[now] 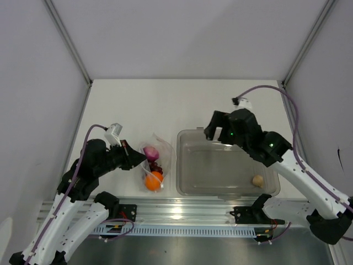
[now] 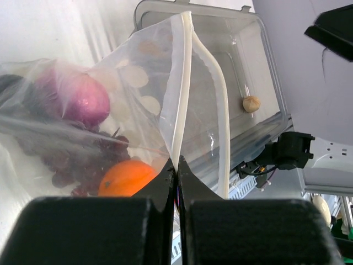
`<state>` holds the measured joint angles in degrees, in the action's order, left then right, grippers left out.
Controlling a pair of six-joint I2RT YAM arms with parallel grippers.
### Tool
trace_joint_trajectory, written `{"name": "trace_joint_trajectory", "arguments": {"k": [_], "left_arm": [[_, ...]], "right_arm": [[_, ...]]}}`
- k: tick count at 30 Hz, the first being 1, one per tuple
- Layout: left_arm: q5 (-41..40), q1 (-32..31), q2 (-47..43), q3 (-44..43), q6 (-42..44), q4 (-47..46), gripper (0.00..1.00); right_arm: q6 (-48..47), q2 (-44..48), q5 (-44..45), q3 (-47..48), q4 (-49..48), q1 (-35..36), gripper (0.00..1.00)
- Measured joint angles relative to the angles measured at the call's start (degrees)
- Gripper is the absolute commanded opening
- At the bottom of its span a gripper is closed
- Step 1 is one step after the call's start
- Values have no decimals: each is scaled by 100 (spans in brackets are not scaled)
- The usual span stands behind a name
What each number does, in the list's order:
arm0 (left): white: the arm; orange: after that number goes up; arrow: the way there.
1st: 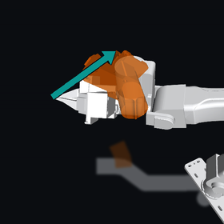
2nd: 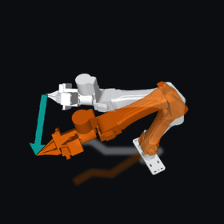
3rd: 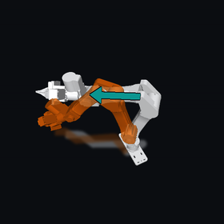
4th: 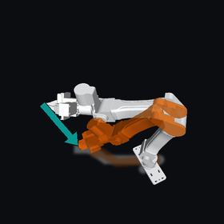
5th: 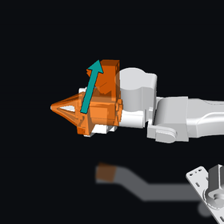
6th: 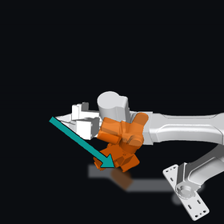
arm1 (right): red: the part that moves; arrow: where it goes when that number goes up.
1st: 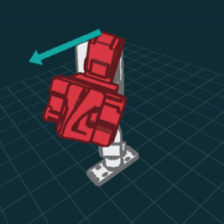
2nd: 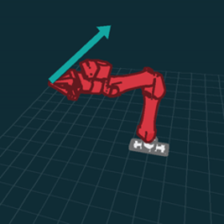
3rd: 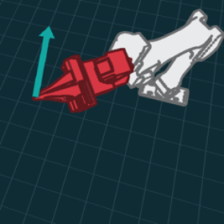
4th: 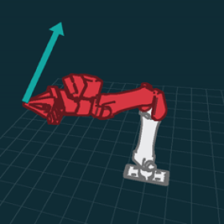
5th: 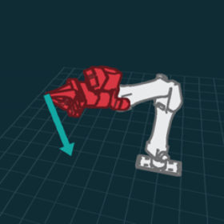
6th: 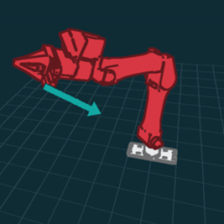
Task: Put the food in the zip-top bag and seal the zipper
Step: Pick up the fake vegetable from the bin.
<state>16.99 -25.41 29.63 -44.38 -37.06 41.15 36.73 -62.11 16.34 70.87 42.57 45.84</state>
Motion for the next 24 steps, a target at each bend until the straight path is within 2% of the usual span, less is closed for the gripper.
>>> {"name": "trace_joint_trajectory", "arguments": {"k": [5, 10, 18, 24], "left_arm": [[170, 0, -42, 208, 0, -328, 1], [356, 0, -50, 343, -2, -584, 1], [579, 0, -105, 428, -4, -774, 1], [651, 0, -170, 573, -9, -916, 1]], "right_arm": [[350, 586, 238, -732, 793, -1360, 99], [640, 704, 323, -1462, 1467, -2352, 99], [1244, 798, 511, -2155, 2085, -2828, 98], [1569, 833, 503, -2592, 2052, -3217, 95]]}}
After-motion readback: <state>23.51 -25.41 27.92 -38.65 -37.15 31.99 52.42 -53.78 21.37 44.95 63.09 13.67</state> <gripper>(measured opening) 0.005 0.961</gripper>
